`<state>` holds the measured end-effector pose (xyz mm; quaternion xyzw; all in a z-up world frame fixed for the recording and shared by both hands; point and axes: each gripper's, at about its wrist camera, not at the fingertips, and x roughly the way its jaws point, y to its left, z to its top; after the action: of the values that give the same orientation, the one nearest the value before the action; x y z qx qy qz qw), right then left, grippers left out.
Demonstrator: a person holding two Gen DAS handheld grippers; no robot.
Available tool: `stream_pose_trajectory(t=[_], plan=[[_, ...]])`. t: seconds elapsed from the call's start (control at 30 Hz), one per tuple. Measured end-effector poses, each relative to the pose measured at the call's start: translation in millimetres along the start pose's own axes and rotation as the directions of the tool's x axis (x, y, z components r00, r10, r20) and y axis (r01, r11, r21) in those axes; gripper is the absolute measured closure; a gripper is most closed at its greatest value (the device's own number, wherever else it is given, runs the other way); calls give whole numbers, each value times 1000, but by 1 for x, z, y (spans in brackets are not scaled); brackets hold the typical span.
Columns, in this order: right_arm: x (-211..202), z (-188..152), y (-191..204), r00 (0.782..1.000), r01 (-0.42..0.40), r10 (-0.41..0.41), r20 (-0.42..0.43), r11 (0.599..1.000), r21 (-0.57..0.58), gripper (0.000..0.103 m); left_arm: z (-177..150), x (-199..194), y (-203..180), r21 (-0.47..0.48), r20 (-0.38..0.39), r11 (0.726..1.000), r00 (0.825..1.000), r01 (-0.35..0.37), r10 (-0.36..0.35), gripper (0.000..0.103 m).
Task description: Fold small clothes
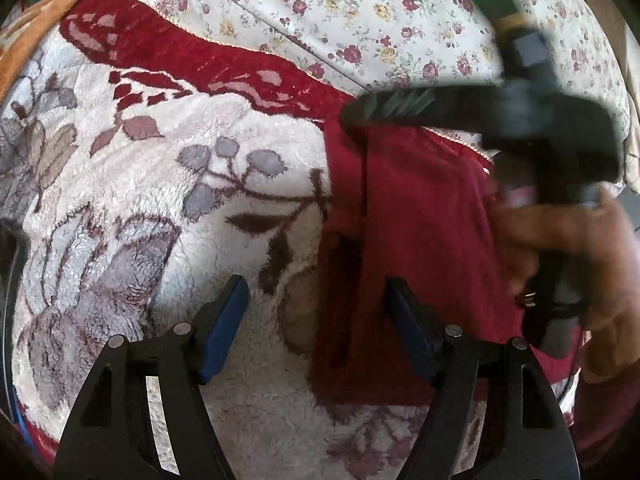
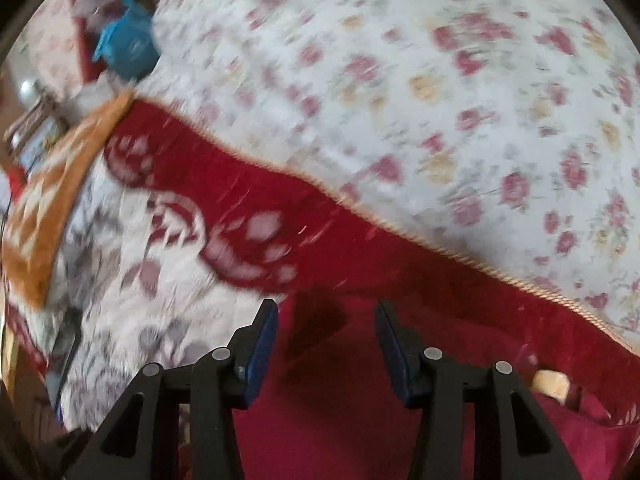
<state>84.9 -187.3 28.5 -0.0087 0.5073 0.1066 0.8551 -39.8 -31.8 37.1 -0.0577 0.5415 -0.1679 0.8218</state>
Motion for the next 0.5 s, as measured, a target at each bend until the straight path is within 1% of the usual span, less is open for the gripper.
stream_pose_trajectory(t=[0.03, 0.07, 0.1, 0.17, 0.2, 0.27, 0.37, 0.43, 0.5], plan=[[9, -3, 6, 999, 38, -39, -30, 999, -29, 55, 0, 0, 0, -3, 1, 1000, 1000, 1, -1, 30], [21, -5, 10, 991, 117, -121, -54, 991, -61, 55, 0, -1, 0, -8, 2, 1000, 1000, 2, -2, 30], [29, -8, 8, 984, 170, -173, -49, 984, -63, 55, 0, 0, 0, -9, 2, 1000, 1000, 2, -2, 30], [37, -6, -3, 986, 169, -169, -16, 986, 13, 55, 0, 1, 0, -6, 4, 1000, 1000, 1, -1, 30], [38, -3, -9, 987, 162, -162, -12, 986, 45, 55, -1, 1, 1, -6, 5, 1000, 1000, 0, 0, 30], [33, 1, -18, 991, 136, -137, 3, 985, 110, 55, -2, 1, 0, -1, 6, 1000, 1000, -7, 7, 30], [11, 0, -32, 990, 137, -143, 18, 976, 169, 55, -3, 2, -2, 2, 9, 1000, 1000, -17, 17, 30], [-8, -4, -39, 993, 103, -111, 34, 977, 185, 54, -4, 3, -3, 1, 9, 1000, 1000, -20, 20, 30], [-24, -11, -44, 996, 75, -82, 30, 978, 193, 52, -4, 3, -3, -4, 7, 1000, 1000, -17, 18, 30]])
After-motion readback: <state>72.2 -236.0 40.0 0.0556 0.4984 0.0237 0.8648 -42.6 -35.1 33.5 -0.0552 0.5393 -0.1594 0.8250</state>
